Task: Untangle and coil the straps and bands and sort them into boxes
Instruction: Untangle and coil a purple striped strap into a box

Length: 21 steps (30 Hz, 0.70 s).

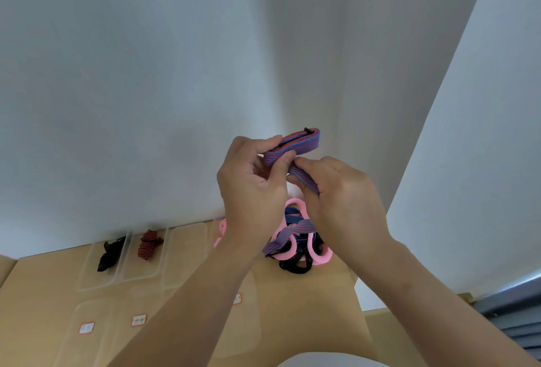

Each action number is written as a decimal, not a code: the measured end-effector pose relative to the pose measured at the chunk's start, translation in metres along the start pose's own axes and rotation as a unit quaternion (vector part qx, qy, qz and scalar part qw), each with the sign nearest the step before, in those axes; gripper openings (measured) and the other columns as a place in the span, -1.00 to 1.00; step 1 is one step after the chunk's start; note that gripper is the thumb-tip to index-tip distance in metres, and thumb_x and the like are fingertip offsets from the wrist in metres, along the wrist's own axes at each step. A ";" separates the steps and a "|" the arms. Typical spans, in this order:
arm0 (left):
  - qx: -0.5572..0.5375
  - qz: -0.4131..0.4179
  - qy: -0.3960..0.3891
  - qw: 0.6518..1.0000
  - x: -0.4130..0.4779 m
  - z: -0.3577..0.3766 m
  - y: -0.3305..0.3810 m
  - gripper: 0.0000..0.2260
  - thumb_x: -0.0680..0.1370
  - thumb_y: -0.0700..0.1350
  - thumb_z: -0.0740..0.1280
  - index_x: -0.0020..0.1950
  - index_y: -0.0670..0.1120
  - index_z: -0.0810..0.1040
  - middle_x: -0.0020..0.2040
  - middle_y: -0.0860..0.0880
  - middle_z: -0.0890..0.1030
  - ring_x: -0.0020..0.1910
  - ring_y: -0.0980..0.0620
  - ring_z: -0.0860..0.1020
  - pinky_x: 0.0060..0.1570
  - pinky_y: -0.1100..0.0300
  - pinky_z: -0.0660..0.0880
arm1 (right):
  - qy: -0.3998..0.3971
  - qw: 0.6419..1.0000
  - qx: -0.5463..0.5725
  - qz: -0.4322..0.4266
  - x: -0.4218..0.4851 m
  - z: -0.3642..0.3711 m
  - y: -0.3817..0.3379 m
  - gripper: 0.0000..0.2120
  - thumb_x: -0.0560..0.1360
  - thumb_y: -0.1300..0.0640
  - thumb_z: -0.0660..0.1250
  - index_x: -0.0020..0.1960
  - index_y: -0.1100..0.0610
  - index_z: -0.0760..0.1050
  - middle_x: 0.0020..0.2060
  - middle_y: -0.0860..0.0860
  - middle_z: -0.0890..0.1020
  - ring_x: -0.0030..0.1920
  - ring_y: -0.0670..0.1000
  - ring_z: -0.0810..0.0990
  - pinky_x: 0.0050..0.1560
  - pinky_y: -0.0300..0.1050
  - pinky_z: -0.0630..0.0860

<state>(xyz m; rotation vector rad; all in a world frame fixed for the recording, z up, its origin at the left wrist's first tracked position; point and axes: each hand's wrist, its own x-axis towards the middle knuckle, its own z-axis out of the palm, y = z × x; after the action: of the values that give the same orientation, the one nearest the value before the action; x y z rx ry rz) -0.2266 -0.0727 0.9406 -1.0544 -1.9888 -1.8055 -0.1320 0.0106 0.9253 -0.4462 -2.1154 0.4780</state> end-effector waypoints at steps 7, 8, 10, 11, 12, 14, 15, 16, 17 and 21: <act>0.107 0.117 -0.161 0.974 0.008 -0.025 -0.012 -0.71 0.49 -0.33 0.37 0.12 -0.03 0.63 -0.09 0.05 0.48 -0.27 0.00 0.59 -0.32 -0.01 0.57 | -0.005 0.996 0.004 -0.094 0.009 -0.005 0.015 -0.68 0.61 0.03 0.23 -0.16 0.15 0.65 -0.16 0.01 0.48 -0.46 0.05 0.37 -0.57 -0.07 0.39; 0.116 0.118 -0.184 0.969 0.009 -0.028 -0.010 -0.72 0.49 -0.33 0.35 0.13 -0.05 0.63 -0.07 0.05 0.48 -0.27 -0.02 0.60 -0.31 -0.03 0.59 | -0.007 0.996 0.004 -0.089 0.009 -0.005 0.015 -0.70 0.60 0.02 0.23 -0.15 0.13 0.65 -0.06 -0.01 0.48 -0.44 0.03 0.36 -0.56 -0.09 0.38; 0.137 0.113 -0.217 0.960 0.010 -0.032 -0.004 -0.74 0.51 -0.30 0.30 0.15 -0.10 0.63 -0.05 0.03 0.49 -0.24 -0.03 0.60 -0.28 -0.05 0.60 | -0.005 0.997 0.012 -0.082 0.009 -0.003 0.015 -0.71 0.60 0.01 0.24 -0.14 0.12 0.64 0.08 -0.04 0.53 -0.42 0.02 0.42 -0.53 -0.09 0.41; 0.146 0.110 -0.230 0.956 0.011 -0.035 0.000 -0.73 0.52 -0.28 0.28 0.17 -0.11 0.63 -0.04 0.03 0.48 -0.24 -0.02 0.61 -0.27 -0.06 0.60 | -0.002 0.996 0.020 -0.082 0.010 -0.001 0.015 -0.70 0.60 0.00 0.24 -0.14 0.13 0.65 0.09 -0.03 0.59 -0.41 0.04 0.49 -0.51 -0.07 0.45; 0.157 0.109 -0.240 0.952 0.011 -0.037 0.002 -0.73 0.53 -0.26 0.26 0.17 -0.11 0.62 -0.04 0.04 0.48 -0.24 -0.02 0.60 -0.26 -0.05 0.60 | -0.001 0.996 0.031 -0.082 0.010 0.000 0.015 -0.69 0.61 0.00 0.23 -0.12 0.13 0.65 0.07 -0.03 0.64 -0.38 0.06 0.56 -0.49 -0.05 0.48; 0.183 0.107 -0.261 0.942 0.011 -0.041 0.005 -0.75 0.54 -0.23 0.25 0.16 -0.11 0.62 -0.04 0.07 0.46 -0.25 -0.01 0.59 -0.26 -0.05 0.59 | -0.008 0.995 0.059 -0.081 0.010 0.002 0.016 -0.68 0.63 -0.01 0.22 -0.09 0.12 0.67 -0.01 -0.05 0.69 -0.28 0.09 0.65 -0.43 0.00 0.53; 0.194 0.102 -0.271 0.937 0.011 -0.042 0.006 -0.75 0.54 -0.21 0.25 0.16 -0.11 0.63 -0.04 0.08 0.45 -0.26 -0.01 0.58 -0.25 -0.04 0.59 | -0.013 0.994 0.068 -0.082 0.010 0.003 0.016 -0.68 0.62 -0.01 0.22 -0.08 0.11 0.68 -0.06 -0.06 0.70 -0.26 0.08 0.66 -0.42 0.01 0.54; 0.203 0.099 -0.280 0.933 0.012 -0.043 0.006 -0.76 0.54 -0.20 0.25 0.15 -0.11 0.63 -0.05 0.07 0.46 -0.26 0.01 0.56 -0.24 -0.01 0.58 | -0.017 0.994 0.073 -0.083 0.010 0.003 0.017 -0.70 0.61 0.00 0.23 -0.09 0.10 0.68 -0.11 -0.06 0.70 -0.27 0.08 0.65 -0.41 0.01 0.54; 0.210 0.101 -0.289 0.929 0.013 -0.044 0.006 -0.76 0.53 -0.21 0.25 0.13 -0.11 0.64 -0.06 0.07 0.46 -0.26 0.03 0.54 -0.24 0.05 0.55 | -0.021 0.994 0.076 -0.082 0.011 0.004 0.018 -0.70 0.60 -0.01 0.25 -0.11 0.10 0.68 -0.17 -0.05 0.70 -0.29 0.08 0.64 -0.42 0.01 0.53; 0.234 0.120 -0.335 0.905 0.021 -0.045 0.009 -0.83 0.51 -0.28 0.29 0.04 -0.12 0.62 -0.10 0.09 0.41 -0.28 0.01 0.45 -0.28 0.14 0.41 | -0.038 0.994 0.063 -0.083 0.018 0.001 0.021 -0.69 0.57 -0.06 0.25 -0.16 0.07 0.67 -0.34 -0.05 0.62 -0.38 0.07 0.56 -0.45 -0.01 0.49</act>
<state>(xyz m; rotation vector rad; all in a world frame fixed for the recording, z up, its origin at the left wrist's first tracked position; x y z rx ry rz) -0.2480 -0.1085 0.9698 -1.7944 -2.3292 -0.8081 -0.1401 0.0376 0.9268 -0.1813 -2.1600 0.5358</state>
